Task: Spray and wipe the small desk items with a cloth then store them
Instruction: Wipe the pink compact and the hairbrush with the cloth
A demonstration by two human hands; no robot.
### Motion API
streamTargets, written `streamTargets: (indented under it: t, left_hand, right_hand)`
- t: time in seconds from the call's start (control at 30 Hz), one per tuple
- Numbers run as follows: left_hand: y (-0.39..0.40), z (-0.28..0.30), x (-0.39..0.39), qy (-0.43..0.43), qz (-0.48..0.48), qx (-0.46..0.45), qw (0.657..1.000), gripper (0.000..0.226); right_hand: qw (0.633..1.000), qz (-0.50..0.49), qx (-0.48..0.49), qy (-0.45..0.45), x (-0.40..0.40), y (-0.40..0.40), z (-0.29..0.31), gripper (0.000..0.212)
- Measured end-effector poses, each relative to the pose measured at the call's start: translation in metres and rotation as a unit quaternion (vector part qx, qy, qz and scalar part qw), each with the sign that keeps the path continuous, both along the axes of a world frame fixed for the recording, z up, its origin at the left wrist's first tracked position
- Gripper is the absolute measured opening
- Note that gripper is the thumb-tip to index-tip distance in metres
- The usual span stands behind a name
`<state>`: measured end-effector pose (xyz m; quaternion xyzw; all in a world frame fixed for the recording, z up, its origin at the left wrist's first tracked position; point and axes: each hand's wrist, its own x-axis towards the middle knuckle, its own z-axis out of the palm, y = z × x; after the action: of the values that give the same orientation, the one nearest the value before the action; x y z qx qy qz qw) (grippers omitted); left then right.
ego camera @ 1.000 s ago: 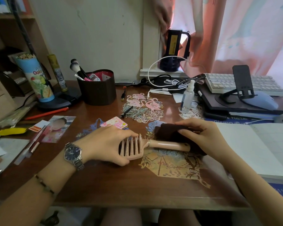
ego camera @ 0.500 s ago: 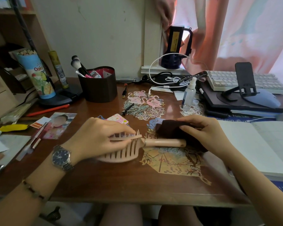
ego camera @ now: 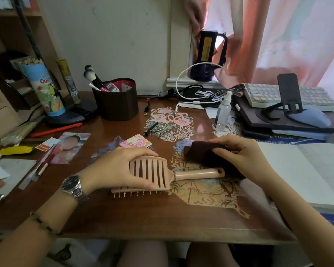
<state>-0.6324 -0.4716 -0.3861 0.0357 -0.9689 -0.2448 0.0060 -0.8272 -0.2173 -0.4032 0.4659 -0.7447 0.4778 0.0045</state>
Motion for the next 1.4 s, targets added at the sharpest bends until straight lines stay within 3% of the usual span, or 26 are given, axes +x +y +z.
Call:
streamTargets:
  t: [0.1, 0.33, 0.53, 0.73, 0.83, 1.0, 1.23, 1.4]
  left_hand:
    - [-0.003, 0.002, 0.008, -0.027, -0.006, 0.000, 1.000, 0.083]
    - [-0.005, -0.008, 0.016, -0.001, 0.025, 0.014, 1.000, 0.064]
    - [0.001, -0.012, 0.010, 0.033, 0.033, 0.029, 0.998, 0.068]
    - [0.002, -0.011, 0.011, 0.043, 0.040, 0.033, 0.998, 0.070]
    - [0.002, -0.011, 0.014, 0.048, 0.048, 0.043, 0.997, 0.073]
    - [-0.005, -0.012, 0.021, 0.051, 0.069, 0.047, 0.995, 0.075]
    - [-0.003, -0.015, 0.021, 0.048, 0.100, 0.046, 0.993, 0.065]
    - [-0.005, -0.019, 0.020, 0.051, 0.101, 0.058, 0.992, 0.073]
  right_hand:
    - [1.000, -0.004, 0.003, -0.002, 0.001, 0.000, 0.000, 0.029]
    - [1.000, 0.010, 0.019, -0.008, 0.010, 0.001, 0.000, 0.030]
    - [0.985, 0.122, 0.105, 0.053, 0.013, 0.019, -0.009, 0.022]
    - [0.980, 0.130, 0.146, 0.028, 0.013, 0.018, -0.011, 0.015]
    - [0.982, 0.129, 0.138, 0.023, 0.012, 0.014, -0.011, 0.014]
    - [0.986, 0.108, 0.111, -0.059, 0.010, 0.011, -0.008, 0.017]
    - [0.984, 0.107, 0.140, -0.001, 0.006, 0.012, -0.017, 0.030]
    - [0.988, 0.107, 0.111, 0.030, 0.015, 0.004, -0.021, 0.028]
